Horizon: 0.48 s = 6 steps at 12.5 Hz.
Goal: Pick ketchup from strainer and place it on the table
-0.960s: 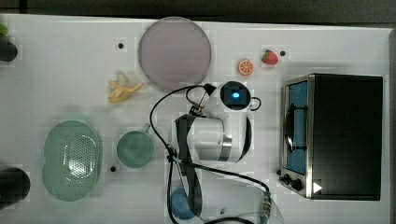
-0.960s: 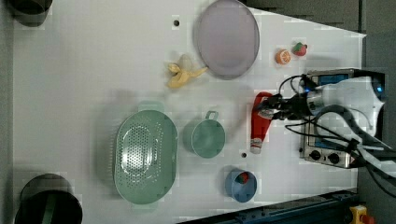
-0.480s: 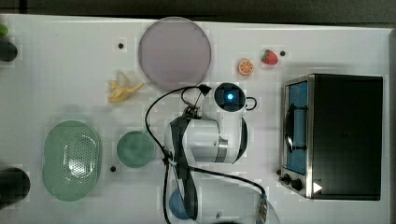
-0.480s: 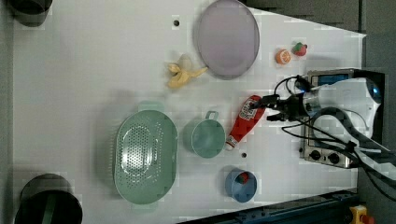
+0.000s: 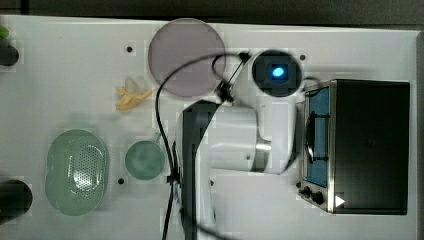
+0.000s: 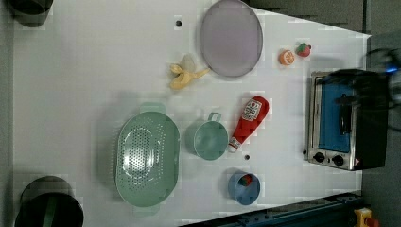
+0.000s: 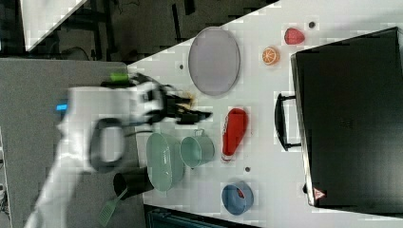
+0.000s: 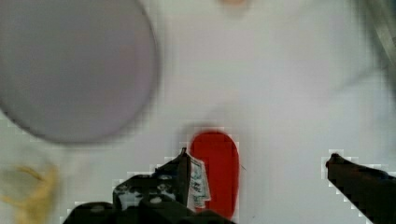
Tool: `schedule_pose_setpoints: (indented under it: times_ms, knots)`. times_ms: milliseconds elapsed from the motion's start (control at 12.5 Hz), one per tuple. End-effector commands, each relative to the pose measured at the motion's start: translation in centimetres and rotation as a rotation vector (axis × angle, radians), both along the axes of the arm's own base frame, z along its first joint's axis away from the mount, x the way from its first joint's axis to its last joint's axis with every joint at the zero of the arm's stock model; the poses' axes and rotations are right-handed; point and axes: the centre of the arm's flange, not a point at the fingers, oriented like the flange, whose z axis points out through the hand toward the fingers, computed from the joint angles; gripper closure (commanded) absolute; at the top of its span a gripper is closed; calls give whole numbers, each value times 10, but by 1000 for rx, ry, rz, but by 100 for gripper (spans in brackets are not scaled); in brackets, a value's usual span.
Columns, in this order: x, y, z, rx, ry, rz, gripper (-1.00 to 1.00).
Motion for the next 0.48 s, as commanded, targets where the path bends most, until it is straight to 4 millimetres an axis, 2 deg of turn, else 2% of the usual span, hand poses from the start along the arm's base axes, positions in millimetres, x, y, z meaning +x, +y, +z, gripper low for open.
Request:
schedule_pose_setpoints:
  times_ms: [80, 320, 480]
  knots:
    - [6, 13, 78, -16, -54, -146, -100]
    - [8, 21, 128, -9, -69, -235, -100]
    - [3, 27, 140, -12, -24, -241, -100]
